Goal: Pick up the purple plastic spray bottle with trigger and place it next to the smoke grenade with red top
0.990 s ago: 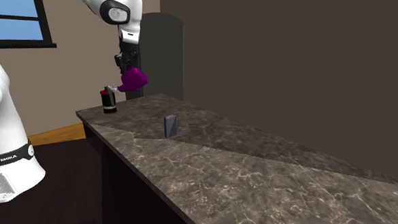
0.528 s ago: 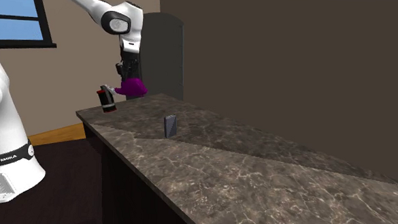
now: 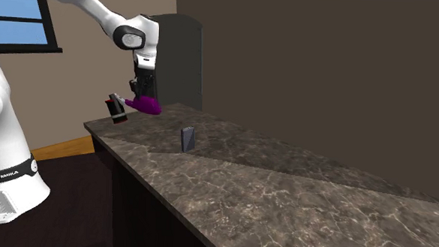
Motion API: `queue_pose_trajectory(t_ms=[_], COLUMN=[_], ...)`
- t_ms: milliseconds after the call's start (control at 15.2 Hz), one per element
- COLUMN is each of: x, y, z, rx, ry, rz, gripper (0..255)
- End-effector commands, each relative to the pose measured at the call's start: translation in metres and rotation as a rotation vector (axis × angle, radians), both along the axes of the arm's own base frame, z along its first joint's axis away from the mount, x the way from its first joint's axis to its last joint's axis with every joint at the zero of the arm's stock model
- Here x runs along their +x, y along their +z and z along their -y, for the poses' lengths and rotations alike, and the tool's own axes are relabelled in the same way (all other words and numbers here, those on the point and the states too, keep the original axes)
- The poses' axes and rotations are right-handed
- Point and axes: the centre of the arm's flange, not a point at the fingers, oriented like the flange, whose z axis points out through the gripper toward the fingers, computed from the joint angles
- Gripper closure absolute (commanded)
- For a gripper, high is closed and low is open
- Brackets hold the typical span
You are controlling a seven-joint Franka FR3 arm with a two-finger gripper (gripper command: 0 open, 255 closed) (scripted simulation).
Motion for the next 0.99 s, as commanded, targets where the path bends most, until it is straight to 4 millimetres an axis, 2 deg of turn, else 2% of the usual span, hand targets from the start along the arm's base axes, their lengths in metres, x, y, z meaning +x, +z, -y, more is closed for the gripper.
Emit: queue_pose_trajectory(t_ms=[0, 726, 924], x=[-0.001, -0.001, -0.001], y=[-0.01, -0.067, -0.067], z=[0.0, 0.0, 0.0], rx=[0.0, 0.0, 0.0], ry=[0.0, 0.0, 0.0], rz=[0.001, 0.001, 0.001], gripper=[255, 255, 255])
